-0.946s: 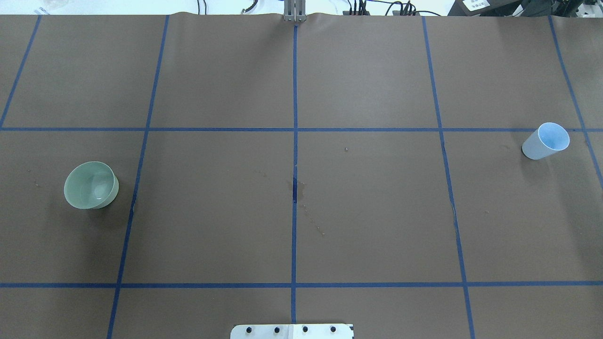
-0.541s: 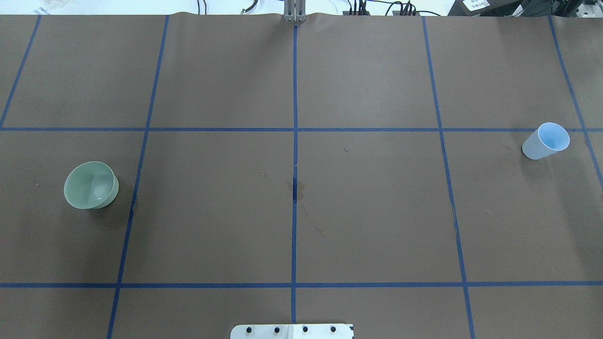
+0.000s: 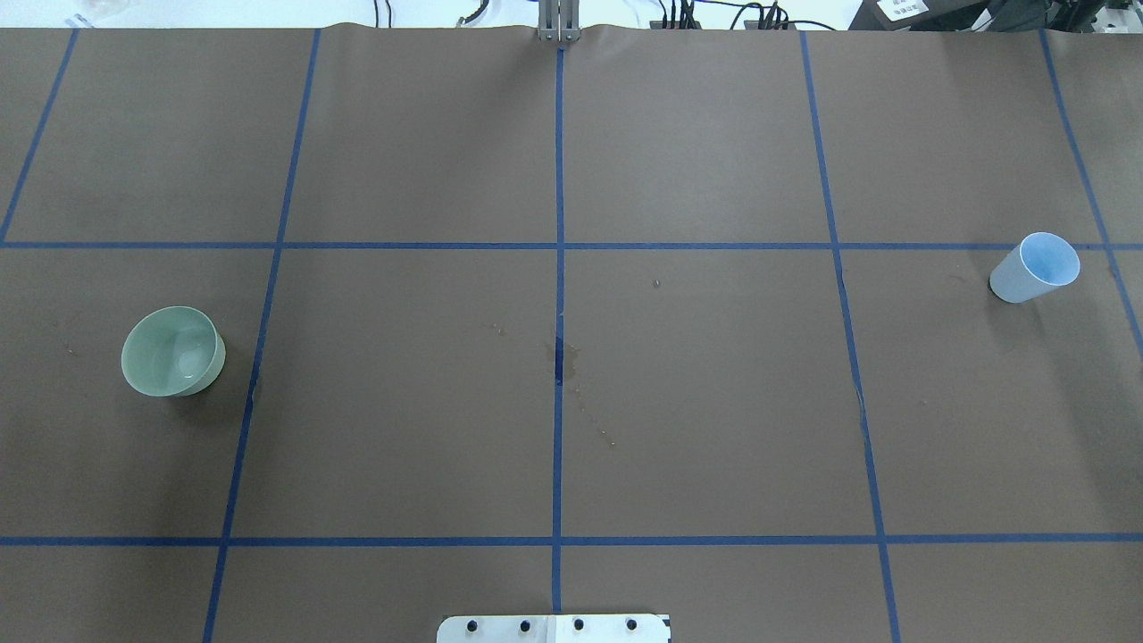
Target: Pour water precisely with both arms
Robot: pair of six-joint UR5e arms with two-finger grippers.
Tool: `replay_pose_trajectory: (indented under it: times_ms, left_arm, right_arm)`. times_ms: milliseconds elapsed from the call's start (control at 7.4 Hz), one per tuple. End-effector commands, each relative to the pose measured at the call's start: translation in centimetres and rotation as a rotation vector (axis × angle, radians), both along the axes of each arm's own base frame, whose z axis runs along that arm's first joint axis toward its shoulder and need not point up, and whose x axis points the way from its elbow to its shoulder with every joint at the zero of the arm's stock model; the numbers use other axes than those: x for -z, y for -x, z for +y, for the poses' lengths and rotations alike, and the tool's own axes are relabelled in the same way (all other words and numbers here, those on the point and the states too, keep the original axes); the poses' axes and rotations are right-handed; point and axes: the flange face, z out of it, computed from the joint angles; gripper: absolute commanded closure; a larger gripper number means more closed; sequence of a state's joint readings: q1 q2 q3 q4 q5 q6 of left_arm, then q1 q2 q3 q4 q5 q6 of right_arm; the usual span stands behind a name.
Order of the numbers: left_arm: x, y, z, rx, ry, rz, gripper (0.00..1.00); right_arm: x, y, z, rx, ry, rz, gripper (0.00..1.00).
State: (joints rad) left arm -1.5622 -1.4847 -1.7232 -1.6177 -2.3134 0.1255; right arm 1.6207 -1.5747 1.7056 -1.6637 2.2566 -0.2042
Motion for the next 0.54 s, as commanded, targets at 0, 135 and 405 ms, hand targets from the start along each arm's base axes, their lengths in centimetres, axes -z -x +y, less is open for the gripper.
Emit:
replay_pose_trajectory:
  times_ms: [0,135,405]
  left_arm:
    - [-0.22,0.55,0.09,0.009,-0.006,-0.002,0.00]
    - [-0.28,0.55,0.09,0.011,-0.005,-0.002,0.00]
    - [-0.29,0.55,0.02,0.014,-0.002,-0.001,0.00]
  right_arm:
    - [0.52,0.06,-0.12,0.003,-0.012,-0.002,0.00]
    - [0.44,0.06,-0.06,0.002,-0.009,-0.003,0.00]
    - [0.46,0.21,-0.10,0.001,-0.008,-0.003,0.00]
